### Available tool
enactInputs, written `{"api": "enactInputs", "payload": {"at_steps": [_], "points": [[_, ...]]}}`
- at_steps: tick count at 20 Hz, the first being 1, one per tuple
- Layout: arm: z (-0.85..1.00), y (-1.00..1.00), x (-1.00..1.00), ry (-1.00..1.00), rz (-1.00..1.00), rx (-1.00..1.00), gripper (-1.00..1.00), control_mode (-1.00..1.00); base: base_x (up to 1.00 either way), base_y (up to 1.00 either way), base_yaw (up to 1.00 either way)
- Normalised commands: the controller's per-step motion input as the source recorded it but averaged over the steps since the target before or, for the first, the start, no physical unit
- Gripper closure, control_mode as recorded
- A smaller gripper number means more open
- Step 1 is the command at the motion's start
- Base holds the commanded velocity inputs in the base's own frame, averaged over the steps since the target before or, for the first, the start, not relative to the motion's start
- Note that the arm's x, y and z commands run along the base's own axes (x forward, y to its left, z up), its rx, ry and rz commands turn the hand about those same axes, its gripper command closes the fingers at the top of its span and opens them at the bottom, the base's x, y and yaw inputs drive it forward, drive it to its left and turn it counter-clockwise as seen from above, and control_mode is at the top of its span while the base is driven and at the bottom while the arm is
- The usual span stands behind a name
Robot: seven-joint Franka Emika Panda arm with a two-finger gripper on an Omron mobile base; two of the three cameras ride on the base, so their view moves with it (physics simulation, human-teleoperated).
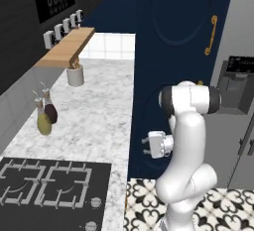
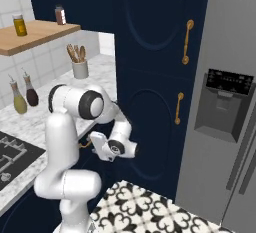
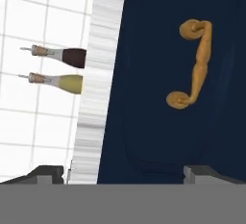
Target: Take a straw from the drawer in front and place it inside the glass cup on the dining counter.
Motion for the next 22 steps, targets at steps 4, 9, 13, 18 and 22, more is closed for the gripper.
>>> {"api": "enactInputs", "payload": {"at_steps": [4, 9, 13, 18, 22], "points": [[-0.35, 0.33, 0.39, 0.0, 0.08, 0.07, -1.0, -1.0, 0.0, 0.0, 0.0], [-0.31, 0.23, 0.5, 0.0, 0.05, 0.03, -1.0, -1.0, 0.0, 0.0, 0.0], [-0.3, 0.27, 0.56, 0.0, 0.02, 0.01, -1.0, -1.0, 0.0, 0.0, 0.0], [-0.32, 0.32, 0.35, 0.0, 0.0, 0.0, -1.0, -1.0, 0.0, 0.0, 0.0], [-0.41, 0.26, 0.19, 0.0, 0.0, 0.0, -1.0, -1.0, 0.0, 0.0, 0.0]]}}
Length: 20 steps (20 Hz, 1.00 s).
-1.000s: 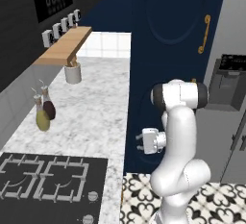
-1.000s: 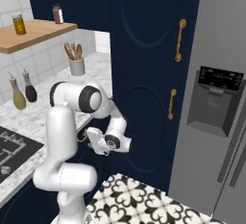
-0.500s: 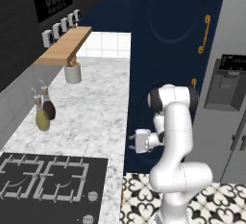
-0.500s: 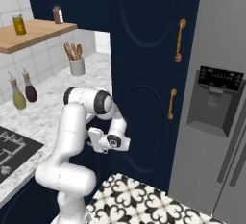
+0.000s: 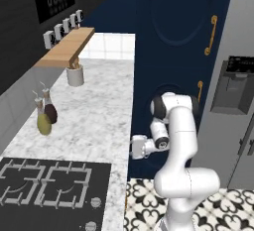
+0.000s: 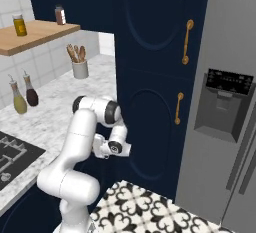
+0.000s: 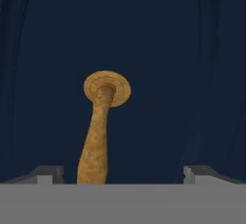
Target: Take a straw from the drawer in front and place it inside the glass cup on the dining counter.
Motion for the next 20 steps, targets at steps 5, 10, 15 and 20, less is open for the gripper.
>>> {"api": "enactInputs", "payload": {"at_steps": [5, 10, 15, 20], "points": [[-0.39, 0.21, 0.17, 0.0, 0.0, 0.0, -1.0, -1.0, 0.0, 0.0, 0.0], [-0.1, 0.27, 0.01, -0.01, -0.01, -0.03, 1.0, -1.0, 0.0, 0.0, 0.0], [0.02, -0.22, -0.26, -0.13, -0.04, -0.02, 1.0, -1.0, 0.0, 0.0, 0.0], [0.02, -0.78, -0.43, -0.11, -0.02, 0.0, 1.0, -1.0, 0.0, 0.0, 0.0]]}}
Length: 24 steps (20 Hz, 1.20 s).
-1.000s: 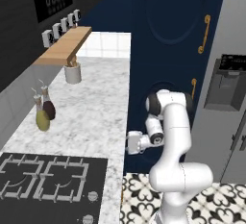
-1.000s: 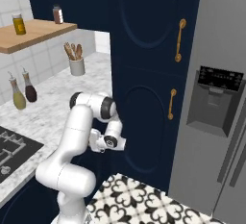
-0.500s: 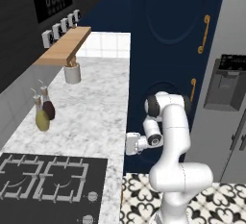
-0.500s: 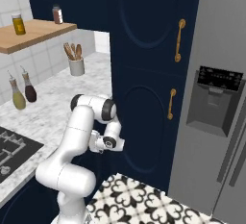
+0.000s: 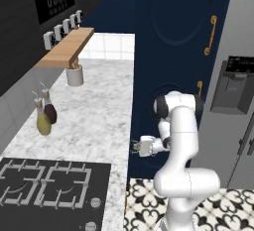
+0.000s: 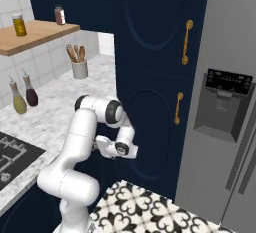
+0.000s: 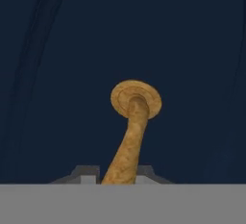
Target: Take a straw from the drawer in front and place it inside the glass cup on the dining counter.
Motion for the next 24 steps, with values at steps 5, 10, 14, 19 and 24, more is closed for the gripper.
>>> {"api": "enactInputs", "payload": {"at_steps": [5, 10, 14, 19, 24], "points": [[0.01, -1.0, -0.57, -0.04, -0.02, 0.0, 1.0, -1.0, 0.0, 0.0, 0.0], [0.0, -1.0, -0.58, 0.0, -0.03, 0.0, 1.0, -1.0, 0.0, 0.0, 0.0], [0.0, -1.0, -0.44, 0.0, -0.02, 0.0, 1.0, -1.0, 0.0, 0.0, 0.0], [0.0, -1.0, -0.27, 0.0, -0.02, 0.0, -1.0, -1.0, 0.0, 0.0, 0.0], [0.0, -0.79, -0.09, 0.0, 0.0, 0.0, -1.0, -1.0, 0.0, 0.0, 0.0]]}}
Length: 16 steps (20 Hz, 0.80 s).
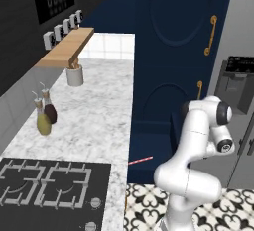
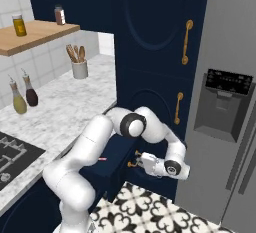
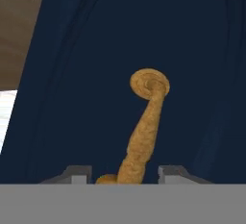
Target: Take a straw from the drawer in front and place it inside the glass cup on the dining counter.
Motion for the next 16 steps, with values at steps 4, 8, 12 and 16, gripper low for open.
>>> {"api": "enactInputs", "payload": {"at_steps": [4, 8, 12, 16], "points": [[0.12, -0.26, -0.13, -0.03, -0.09, -0.21, -1.0, -1.0, 0.0, 0.0, 0.0], [0.77, 0.0, -0.23, -0.09, -0.15, -0.33, -1.0, -1.0, 0.0, 0.0, 0.0], [1.0, 0.11, -0.22, -0.12, -0.13, -0.36, -1.0, -1.0, 0.0, 0.0, 0.0], [1.0, 0.59, -0.13, -0.02, -0.15, -0.37, -1.0, -1.0, 0.0, 0.0, 0.0]]}}
